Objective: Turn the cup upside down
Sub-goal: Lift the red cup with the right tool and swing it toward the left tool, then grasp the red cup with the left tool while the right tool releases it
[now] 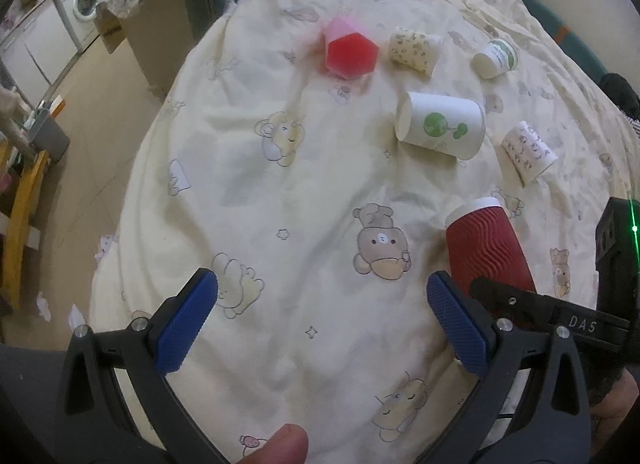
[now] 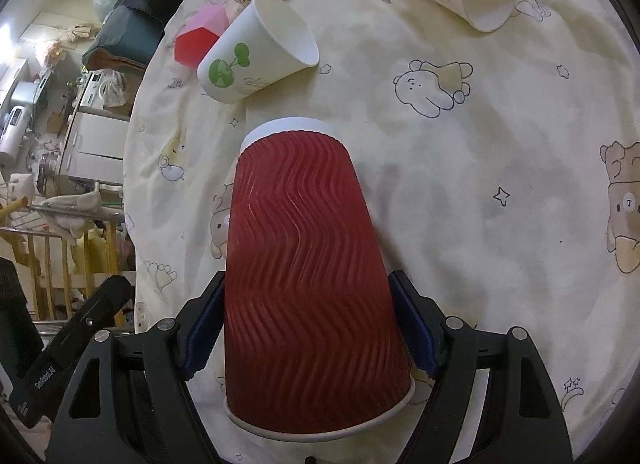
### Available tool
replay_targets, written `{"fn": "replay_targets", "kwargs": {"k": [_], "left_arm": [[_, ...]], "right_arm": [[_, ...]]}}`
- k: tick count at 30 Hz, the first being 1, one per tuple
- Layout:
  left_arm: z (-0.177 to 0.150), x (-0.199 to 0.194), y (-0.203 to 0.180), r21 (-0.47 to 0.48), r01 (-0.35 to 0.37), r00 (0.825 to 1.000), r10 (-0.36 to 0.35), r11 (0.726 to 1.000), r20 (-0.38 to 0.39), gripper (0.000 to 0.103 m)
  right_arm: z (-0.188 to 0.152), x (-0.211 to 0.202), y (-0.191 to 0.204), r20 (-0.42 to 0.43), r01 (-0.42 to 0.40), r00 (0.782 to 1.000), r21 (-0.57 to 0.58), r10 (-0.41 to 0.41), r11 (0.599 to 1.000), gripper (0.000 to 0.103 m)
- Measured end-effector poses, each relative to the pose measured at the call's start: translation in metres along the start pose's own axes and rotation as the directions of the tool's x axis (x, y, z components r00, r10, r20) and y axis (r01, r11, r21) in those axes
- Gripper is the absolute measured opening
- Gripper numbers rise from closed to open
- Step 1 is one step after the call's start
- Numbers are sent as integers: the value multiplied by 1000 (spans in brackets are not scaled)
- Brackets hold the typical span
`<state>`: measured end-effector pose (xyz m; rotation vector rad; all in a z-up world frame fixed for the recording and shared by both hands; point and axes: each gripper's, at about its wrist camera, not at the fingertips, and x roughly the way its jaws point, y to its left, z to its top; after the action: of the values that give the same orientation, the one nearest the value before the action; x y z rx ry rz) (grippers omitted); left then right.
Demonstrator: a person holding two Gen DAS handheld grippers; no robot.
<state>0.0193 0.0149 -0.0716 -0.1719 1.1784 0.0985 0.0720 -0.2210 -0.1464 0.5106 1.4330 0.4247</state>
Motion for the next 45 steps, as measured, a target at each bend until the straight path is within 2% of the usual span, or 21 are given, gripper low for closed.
{"fn": "replay_targets", "kwargs": {"k": [4, 8, 18, 22, 25, 30, 34, 37, 41, 45], "left_arm": [[0, 1, 0, 3, 0, 1000, 0, 1000, -1, 103], [0, 1, 1, -11, 4, 1000, -4, 1000, -3, 103], [2, -4, -4, 10, 15, 1000, -15, 1000, 5, 103], [3, -6, -3, 0, -4, 1000, 4, 1000, 16, 103], [4, -10, -3, -8, 9, 1000, -9, 1000, 19, 103], [3, -18, -8, 10, 17, 999, -18, 1000, 49, 103], [1, -23, -12, 28, 24, 998, -26, 999, 62, 103], [1, -27, -17, 43, 17, 998, -19, 999, 55, 103], [8, -29, -28, 71, 0, 1000, -2, 997, 22, 103], [25, -27, -38, 38, 32, 999, -31, 999, -44, 103]], "right_arm": [[0, 2, 3, -20, -9, 1000, -6, 9, 1000, 83], [-1, -5, 9, -11, -6, 1000, -32, 6, 999, 91], [-3, -25, 10, 10, 34, 999, -37, -34, 999, 92], [-3, -40, 12, 34, 56, 998, -71, -54, 996, 92], [-5, -61, 18, 89, 89, 993, -116, -79, 989, 92], [-16, -103, 22, 256, 183, 957, -180, -134, 966, 92], [-25, -130, 20, 354, 183, 929, -181, -109, 966, 92], [-34, -144, 20, 431, 238, 892, -196, -134, 951, 93], [-36, -149, 12, 455, 249, 879, -183, -142, 951, 94], [-34, -149, -8, 453, 259, 873, -122, -179, 958, 102]]}}
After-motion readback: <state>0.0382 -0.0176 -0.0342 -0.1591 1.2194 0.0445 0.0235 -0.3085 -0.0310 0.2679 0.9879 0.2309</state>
